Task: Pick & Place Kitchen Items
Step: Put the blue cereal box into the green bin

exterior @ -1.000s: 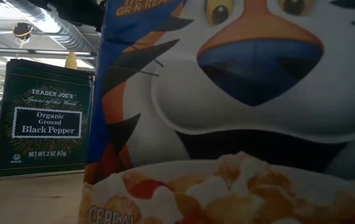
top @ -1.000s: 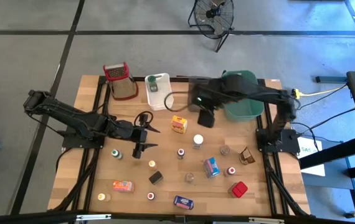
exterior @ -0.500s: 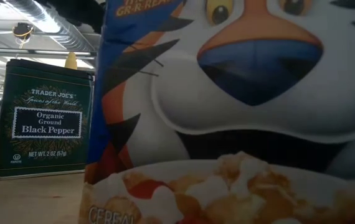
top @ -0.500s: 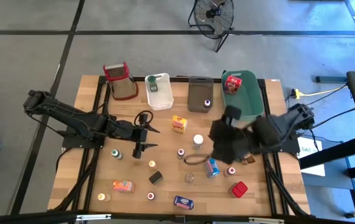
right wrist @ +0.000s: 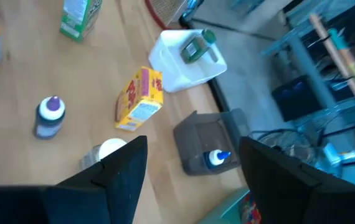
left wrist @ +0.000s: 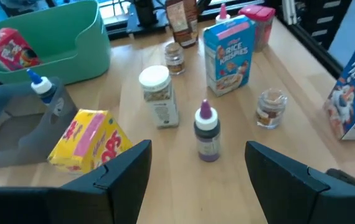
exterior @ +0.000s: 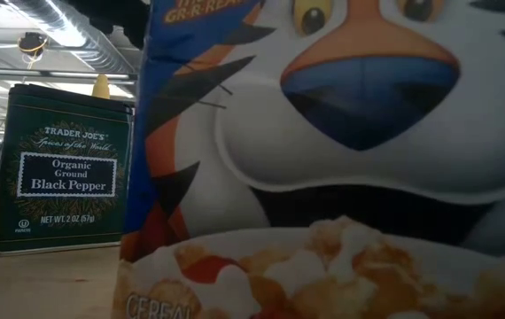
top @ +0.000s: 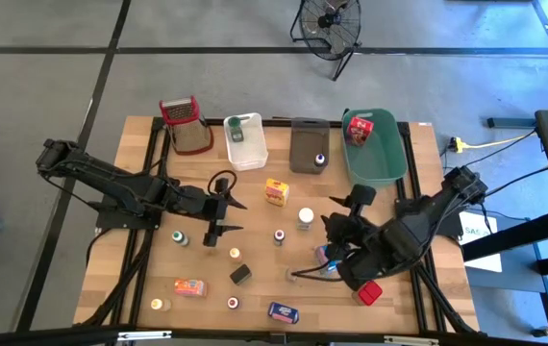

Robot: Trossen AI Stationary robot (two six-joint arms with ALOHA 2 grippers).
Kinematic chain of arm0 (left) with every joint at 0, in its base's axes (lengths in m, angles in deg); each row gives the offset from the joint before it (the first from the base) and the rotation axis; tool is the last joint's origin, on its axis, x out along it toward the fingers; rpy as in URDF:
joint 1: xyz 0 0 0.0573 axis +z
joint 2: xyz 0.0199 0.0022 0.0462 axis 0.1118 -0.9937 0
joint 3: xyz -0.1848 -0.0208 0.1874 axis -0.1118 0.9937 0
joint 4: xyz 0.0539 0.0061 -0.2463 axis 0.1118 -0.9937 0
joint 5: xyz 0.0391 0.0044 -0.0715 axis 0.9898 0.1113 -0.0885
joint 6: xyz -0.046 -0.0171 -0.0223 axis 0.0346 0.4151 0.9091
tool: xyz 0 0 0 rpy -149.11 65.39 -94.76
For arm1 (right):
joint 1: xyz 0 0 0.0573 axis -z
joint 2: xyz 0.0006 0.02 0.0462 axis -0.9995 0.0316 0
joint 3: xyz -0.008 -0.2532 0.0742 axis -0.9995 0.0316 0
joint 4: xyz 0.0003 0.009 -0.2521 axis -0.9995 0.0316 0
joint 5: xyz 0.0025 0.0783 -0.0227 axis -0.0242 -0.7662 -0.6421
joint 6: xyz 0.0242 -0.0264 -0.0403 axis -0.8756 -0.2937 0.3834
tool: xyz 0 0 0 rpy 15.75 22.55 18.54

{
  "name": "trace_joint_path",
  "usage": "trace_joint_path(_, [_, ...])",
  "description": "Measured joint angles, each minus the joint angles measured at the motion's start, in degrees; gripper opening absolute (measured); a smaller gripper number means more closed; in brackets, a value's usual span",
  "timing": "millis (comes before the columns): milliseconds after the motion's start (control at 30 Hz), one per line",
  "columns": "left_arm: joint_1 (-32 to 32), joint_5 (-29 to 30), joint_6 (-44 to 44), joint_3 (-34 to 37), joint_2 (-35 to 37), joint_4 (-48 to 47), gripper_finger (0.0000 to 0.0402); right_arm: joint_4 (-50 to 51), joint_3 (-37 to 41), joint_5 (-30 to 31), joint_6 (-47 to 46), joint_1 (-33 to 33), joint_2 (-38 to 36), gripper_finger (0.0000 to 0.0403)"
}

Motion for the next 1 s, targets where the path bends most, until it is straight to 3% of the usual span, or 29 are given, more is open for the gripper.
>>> trace_joint_path(367, [-0.5,-7.0,1.5,0.0,0.0,4.7,0.0253,-2.9,3.5,3.7,0.7,-0.2,0.0,0.0254])
trace_joint_path(567, [-4.6,-12.8,-4.2,0.0,-2.9,12.2,0.0253,-3.9,3.5,2.8,1.1,-0.2,0.0,0.0254])
trace_joint_path(1000, [-10.6,-10.2,-1.8,0.0,-13.0,23.9,0.0253,-10.1,3.5,1.3,2.8,-0.7,0.0,0.0254])
